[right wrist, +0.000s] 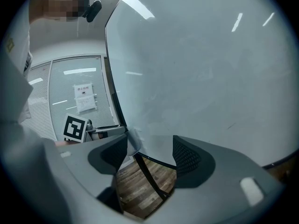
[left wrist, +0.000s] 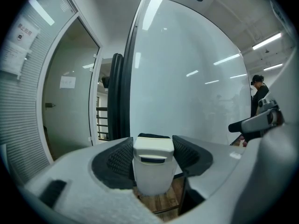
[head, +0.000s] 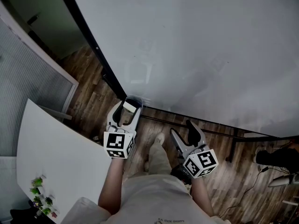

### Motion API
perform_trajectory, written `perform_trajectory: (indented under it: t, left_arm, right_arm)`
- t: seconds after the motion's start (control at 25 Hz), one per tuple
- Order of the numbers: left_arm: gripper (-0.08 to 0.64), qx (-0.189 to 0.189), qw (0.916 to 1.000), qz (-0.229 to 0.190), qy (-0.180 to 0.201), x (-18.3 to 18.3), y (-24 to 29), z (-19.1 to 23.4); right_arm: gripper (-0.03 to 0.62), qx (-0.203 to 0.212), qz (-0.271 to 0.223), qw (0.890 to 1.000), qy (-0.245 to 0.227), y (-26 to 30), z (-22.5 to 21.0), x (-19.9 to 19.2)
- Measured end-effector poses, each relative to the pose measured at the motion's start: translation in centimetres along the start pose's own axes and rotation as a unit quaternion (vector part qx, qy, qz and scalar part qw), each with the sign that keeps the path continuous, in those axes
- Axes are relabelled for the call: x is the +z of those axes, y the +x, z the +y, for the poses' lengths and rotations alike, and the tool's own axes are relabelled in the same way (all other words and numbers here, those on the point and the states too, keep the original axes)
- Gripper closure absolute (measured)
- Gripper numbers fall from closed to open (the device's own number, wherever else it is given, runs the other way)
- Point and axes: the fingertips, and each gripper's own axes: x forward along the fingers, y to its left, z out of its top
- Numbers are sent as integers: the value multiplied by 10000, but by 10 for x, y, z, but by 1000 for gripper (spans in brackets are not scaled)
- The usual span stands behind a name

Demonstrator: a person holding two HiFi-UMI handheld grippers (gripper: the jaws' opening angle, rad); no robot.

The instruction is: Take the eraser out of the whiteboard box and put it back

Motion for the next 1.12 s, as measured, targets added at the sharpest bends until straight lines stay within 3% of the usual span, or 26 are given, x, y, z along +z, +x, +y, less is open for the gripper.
perform_trajectory:
  t: [1.12]
  left_arm:
    - [301, -41, 9991, -413, 61, 36, -28, -11]
  right_arm:
    - [291, 68, -218, 9997, -58, -25, 15, 14]
